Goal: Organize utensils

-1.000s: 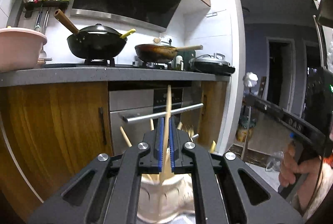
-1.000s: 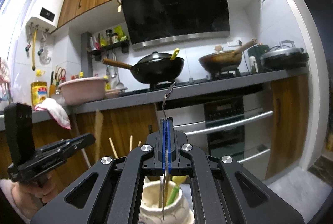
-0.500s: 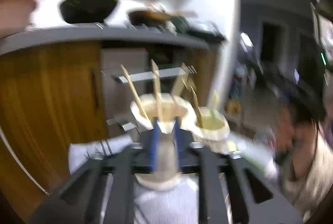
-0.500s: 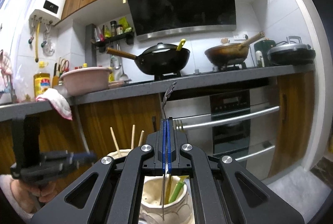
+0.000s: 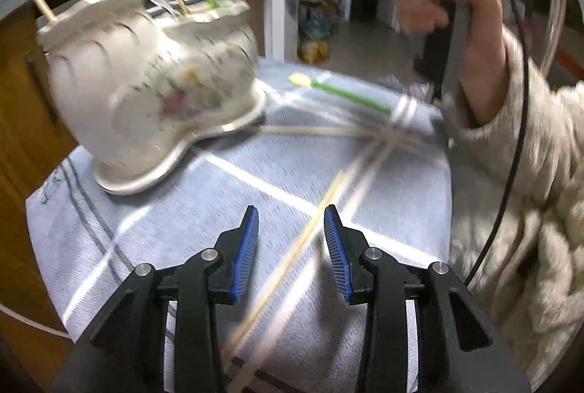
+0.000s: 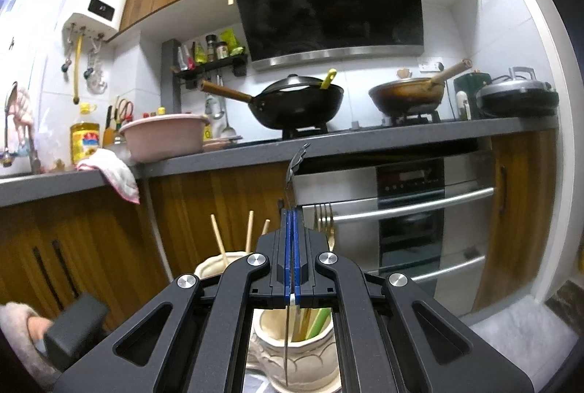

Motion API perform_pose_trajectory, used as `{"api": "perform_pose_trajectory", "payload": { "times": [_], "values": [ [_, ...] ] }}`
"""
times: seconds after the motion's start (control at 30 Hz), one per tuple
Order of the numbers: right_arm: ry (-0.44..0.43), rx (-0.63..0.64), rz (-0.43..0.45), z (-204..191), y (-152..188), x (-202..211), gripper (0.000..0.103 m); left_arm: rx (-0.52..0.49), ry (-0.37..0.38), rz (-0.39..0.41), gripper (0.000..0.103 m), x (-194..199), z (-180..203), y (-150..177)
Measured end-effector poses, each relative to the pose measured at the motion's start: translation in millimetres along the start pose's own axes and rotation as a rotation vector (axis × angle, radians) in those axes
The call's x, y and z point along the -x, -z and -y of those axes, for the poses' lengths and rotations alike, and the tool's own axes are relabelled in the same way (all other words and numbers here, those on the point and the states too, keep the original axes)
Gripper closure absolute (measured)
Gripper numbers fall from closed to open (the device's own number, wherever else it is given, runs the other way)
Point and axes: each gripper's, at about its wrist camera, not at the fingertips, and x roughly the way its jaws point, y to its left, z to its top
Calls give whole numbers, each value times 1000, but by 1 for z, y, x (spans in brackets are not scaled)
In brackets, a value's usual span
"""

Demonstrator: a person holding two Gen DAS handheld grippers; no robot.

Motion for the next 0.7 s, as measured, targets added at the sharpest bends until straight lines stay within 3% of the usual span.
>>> {"api": "perform_pose_trajectory", "payload": {
  "times": [0.1, 0.13, 0.23, 0.4, 0.53, 0.7],
  "values": [
    [-8, -1, 2, -2, -1, 1, 101, -25, -16, -54, 74, -10, 8, 2],
    [-8, 0, 3, -2, -1, 1, 101, -33, -19, -68, 82, -13, 9, 2],
    [-10, 1, 6, -2, -2, 2, 101, -39, -32, -73, 92, -18, 8, 0],
    [-10, -2, 11, -2, -3, 4, 101, -33, -66, -68, 98, -22, 10, -5],
    [-3, -7, 23, -1, -5, 7, 101, -15, -88, -2, 98, -13, 11, -13],
    [4, -15, 28, 0, -6, 7, 101, 33, -130, 155, 98, 16, 7, -28]
  ]
}}
